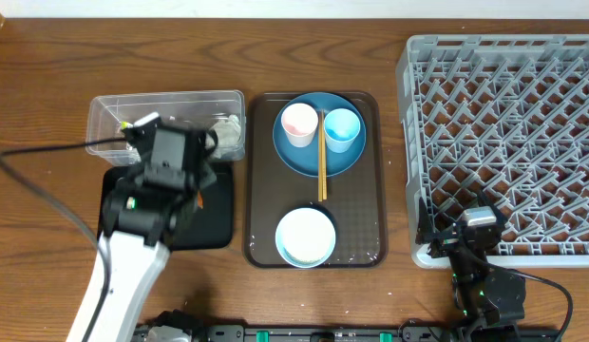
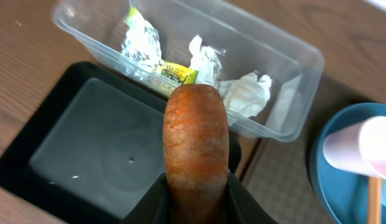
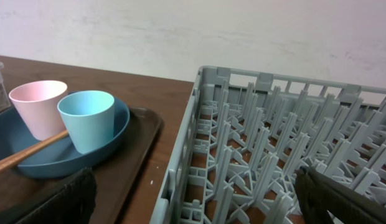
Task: Sort waste into correct bins and load items into the dishwasher rack
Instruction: 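Carry the carrot with the left gripper toward the black tray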
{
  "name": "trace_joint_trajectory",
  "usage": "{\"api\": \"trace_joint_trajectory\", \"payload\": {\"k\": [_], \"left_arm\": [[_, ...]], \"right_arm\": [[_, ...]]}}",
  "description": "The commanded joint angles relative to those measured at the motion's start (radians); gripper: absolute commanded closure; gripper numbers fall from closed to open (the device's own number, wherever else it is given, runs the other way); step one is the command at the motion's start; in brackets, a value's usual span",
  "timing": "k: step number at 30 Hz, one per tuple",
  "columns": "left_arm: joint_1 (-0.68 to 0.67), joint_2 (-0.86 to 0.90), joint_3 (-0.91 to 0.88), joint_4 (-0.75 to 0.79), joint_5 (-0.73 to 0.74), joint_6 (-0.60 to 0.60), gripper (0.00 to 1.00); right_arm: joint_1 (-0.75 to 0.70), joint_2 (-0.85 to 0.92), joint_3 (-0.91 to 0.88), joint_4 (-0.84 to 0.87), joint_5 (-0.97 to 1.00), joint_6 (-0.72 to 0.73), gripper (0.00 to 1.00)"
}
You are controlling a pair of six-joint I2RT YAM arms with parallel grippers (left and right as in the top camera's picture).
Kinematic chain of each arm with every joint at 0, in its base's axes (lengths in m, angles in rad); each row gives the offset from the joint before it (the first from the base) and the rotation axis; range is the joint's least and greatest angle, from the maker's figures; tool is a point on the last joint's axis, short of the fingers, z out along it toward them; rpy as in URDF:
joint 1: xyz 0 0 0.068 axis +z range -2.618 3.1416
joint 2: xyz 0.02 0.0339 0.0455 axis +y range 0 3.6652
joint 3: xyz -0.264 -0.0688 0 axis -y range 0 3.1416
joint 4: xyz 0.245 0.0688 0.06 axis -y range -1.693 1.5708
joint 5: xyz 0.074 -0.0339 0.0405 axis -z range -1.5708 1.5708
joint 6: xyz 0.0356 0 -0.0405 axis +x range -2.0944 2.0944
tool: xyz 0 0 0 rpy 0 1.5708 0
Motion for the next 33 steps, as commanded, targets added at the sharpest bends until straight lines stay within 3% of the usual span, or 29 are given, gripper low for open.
{"api": "trace_joint_trajectory", "payload": {"k": [1, 7, 10, 17, 23, 28, 33], "left_arm": [[0.093, 0.065, 0.008, 0.052, 0.109, 0.036, 0.79], [0.231, 0.170, 0.008, 0.139, 0.281, 0.053, 0.81], [0.266, 0.181, 0.008, 0.087, 0.293, 0.044, 0.94], [0.375, 0.158, -0.028, -0.140, 0.293, -0.226, 0.94], [0.410, 0.159, -0.137, -0.075, 0.288, -0.240, 0.93], [0.412, 0.159, -0.244, 0.034, 0.268, -0.259, 0.90], [0.412, 0.158, -0.261, 0.048, 0.184, -0.269, 0.72]], "right_arm": [[0.008, -0.006, -0.002, -0.004, -0.004, 0.009, 0.01], [0.007, -0.006, -0.002, -0.004, -0.004, 0.009, 0.01], [0.007, -0.006, -0.002, -0.004, -0.004, 0.009, 0.01], [0.007, -0.006, -0.002, -0.004, -0.004, 0.009, 0.01], [0.007, -0.006, -0.002, -0.004, -0.004, 0.009, 0.01], [0.007, -0.006, -0.002, -0.004, -0.004, 0.009, 0.01], [0.007, -0.006, -0.002, -0.004, -0.004, 0.009, 0.01]]}}
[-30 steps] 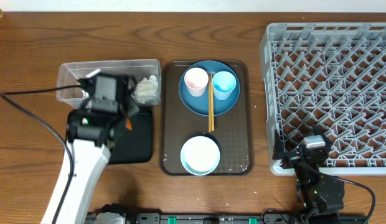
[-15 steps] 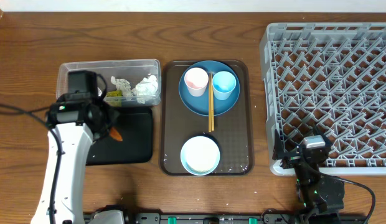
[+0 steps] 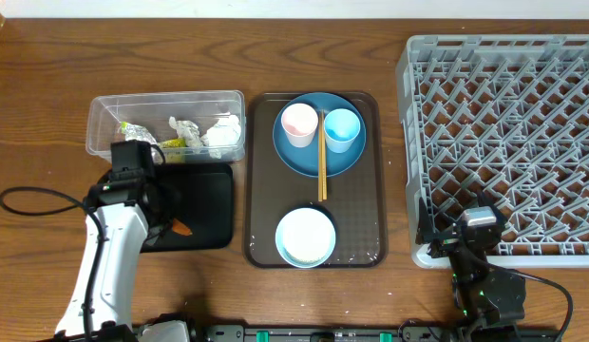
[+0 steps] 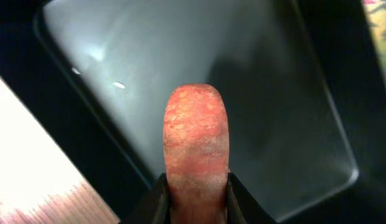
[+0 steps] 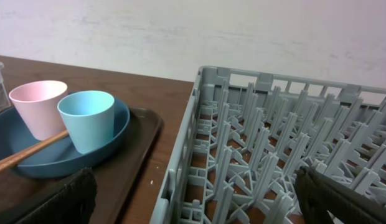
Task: Sort waste into correct bins and load items into the dishwasher rack
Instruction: 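Carry the carrot with the left gripper toward the black tray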
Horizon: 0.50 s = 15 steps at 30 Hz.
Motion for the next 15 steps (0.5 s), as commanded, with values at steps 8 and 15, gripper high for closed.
{"api": "trace_joint_trajectory", "payload": {"k": [8, 15], "left_arm": [[0.005, -0.019, 0.037, 0.042, -0.072, 0.075, 0.21], [0.002, -0.117, 0.149, -0.033, 0.040, 0.211, 0.20]], "right_arm": [[0.007, -0.006, -0.002, -0.004, -0.004, 0.010, 0.01], [0.008, -0.006, -0.002, -0.004, -0.004, 0.009, 0.01]]}}
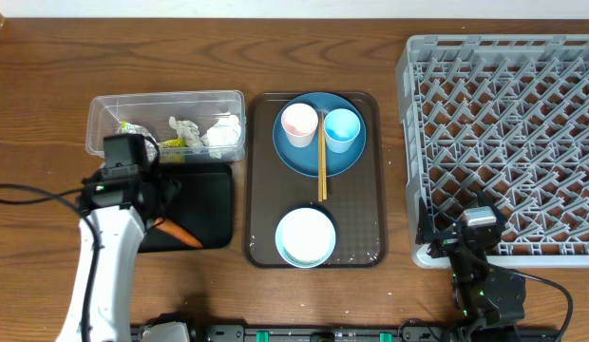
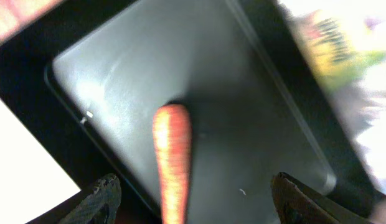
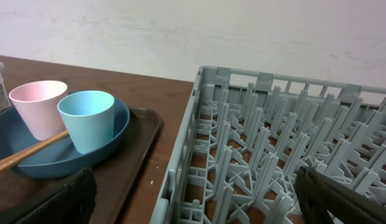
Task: Sort waste into correct bins and load items into the dishwasher rack
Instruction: 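Carry the carrot with the left gripper toward the black tray, then release the carrot onto the black tray and lift the left gripper, then move the left gripper to the light-blue rice bowl and grasp its rim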
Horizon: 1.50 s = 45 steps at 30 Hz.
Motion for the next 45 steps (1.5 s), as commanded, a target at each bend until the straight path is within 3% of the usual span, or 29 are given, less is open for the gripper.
{"api": "trace_joint_trajectory", "payload": {"k": [1, 7, 18, 29, 45], "left_arm": [[0.001, -0.087, 0.095, -0.046, 0.111, 0.125, 0.20], [0.001, -0.259, 0.125, -0.136, 0.381, 0.269, 0.20], [-0.063, -0.433, 0.125, -0.362, 0.455, 0.407, 0.20], [-0.340, -0.427, 0.124, -0.340, 0.454, 0.408, 0.21], [-0.639, -0.331, 0.078, -0.248, 0.449, 0.306, 0.21]], "right_arm": [[0.007, -0.006, -0.002, -0.005, -0.004, 0.009, 0.01], [0.008, -0.006, -0.002, -0.005, -0.004, 0.009, 0.01], [0.007, -0.006, -0.002, -0.005, -0.004, 0.009, 0.01], [0.007, -0.006, -0.002, -0.005, -0.004, 0.010, 0.01], [0.007, -0.006, -0.002, -0.005, -0.004, 0.010, 0.01]]}}
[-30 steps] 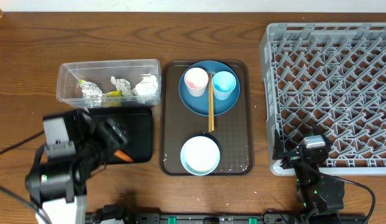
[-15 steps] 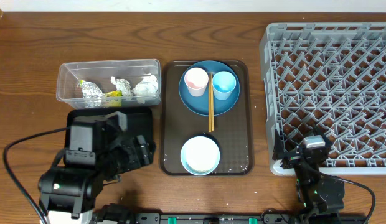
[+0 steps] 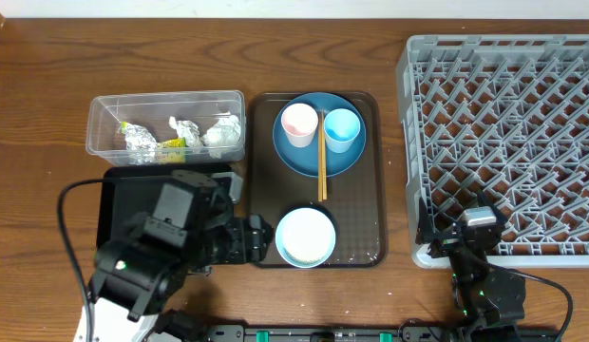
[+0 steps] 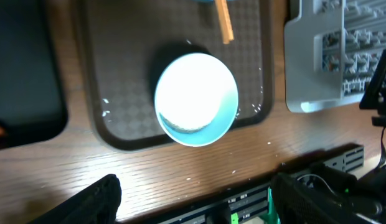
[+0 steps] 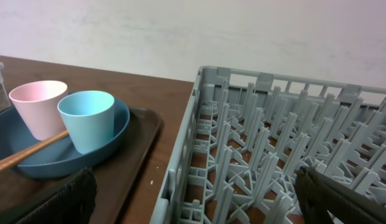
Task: Sort waste into correct bins and load items into the dishwasher rack
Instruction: 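Move the left gripper to the light-blue rice bowl and grasp its rim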
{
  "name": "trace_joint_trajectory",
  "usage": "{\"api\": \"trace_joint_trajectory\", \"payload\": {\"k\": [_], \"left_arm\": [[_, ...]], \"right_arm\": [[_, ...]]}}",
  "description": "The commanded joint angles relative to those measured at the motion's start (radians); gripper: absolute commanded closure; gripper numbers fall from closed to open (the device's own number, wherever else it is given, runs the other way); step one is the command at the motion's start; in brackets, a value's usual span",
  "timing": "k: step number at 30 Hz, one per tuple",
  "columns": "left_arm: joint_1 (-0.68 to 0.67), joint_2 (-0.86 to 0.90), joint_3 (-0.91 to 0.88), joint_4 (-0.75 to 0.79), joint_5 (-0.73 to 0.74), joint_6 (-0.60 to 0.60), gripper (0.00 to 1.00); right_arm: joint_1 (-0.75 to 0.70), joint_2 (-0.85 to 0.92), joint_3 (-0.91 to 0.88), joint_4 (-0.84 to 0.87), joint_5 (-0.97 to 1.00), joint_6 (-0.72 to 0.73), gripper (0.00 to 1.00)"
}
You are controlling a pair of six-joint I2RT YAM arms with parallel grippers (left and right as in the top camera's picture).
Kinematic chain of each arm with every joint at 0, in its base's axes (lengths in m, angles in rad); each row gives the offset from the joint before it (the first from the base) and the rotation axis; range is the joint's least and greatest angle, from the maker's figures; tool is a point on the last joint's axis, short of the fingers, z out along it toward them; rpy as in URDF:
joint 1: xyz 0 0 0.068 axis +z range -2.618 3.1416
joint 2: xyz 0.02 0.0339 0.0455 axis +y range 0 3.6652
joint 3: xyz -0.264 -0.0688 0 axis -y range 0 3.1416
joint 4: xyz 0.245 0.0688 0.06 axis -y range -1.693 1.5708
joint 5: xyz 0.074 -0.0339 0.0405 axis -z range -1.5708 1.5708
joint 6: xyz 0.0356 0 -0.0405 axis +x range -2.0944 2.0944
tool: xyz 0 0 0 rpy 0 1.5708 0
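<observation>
My left gripper (image 3: 245, 239) is open and empty, hanging above the brown tray (image 3: 370, 190) beside the light-blue bowl (image 3: 306, 236). In the left wrist view the bowl (image 4: 196, 99) lies straight below the open gripper (image 4: 193, 205). A blue plate (image 3: 351, 157) at the tray's far end carries a pink cup (image 3: 299, 123), a blue cup (image 3: 341, 128) and chopsticks (image 3: 321, 166). My arm covers most of the black bin (image 3: 119, 195); the carrot is hidden there. My right gripper (image 5: 199, 205) is open at the front-left corner of the grey dishwasher rack (image 5: 274, 155).
A clear bin (image 3: 166, 128) holding crumpled foil and paper stands behind the black bin. The rack (image 3: 503, 133) fills the table's right side. The table's front edge and a black rail (image 4: 292, 186) run just below the tray.
My left gripper was open over the black bin with the carrot lying in it; now it is further right, above the light-blue bowl on the tray. The right arm has not moved.
My left gripper held the carrot at the edge between the clear bin and the black bin. Then it held it low over the black bin. Then it was open, the carrot lying in that bin. Now it hangs empty over the bowl.
</observation>
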Motion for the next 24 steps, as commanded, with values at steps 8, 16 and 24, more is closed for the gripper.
{"api": "trace_joint_trajectory", "payload": {"k": [8, 16, 24], "left_arm": [[-0.202, 0.133, -0.023, 0.106, -0.068, -0.133, 0.20], [-0.424, 0.291, -0.023, 0.151, -0.285, -0.348, 0.21], [-0.586, 0.473, -0.023, 0.342, -0.344, -0.365, 0.29]], "right_arm": [[0.007, -0.006, -0.002, -0.004, -0.004, 0.009, 0.01], [0.008, -0.006, -0.002, -0.004, -0.004, 0.009, 0.01], [0.007, -0.006, -0.002, -0.004, -0.004, 0.009, 0.01]]}}
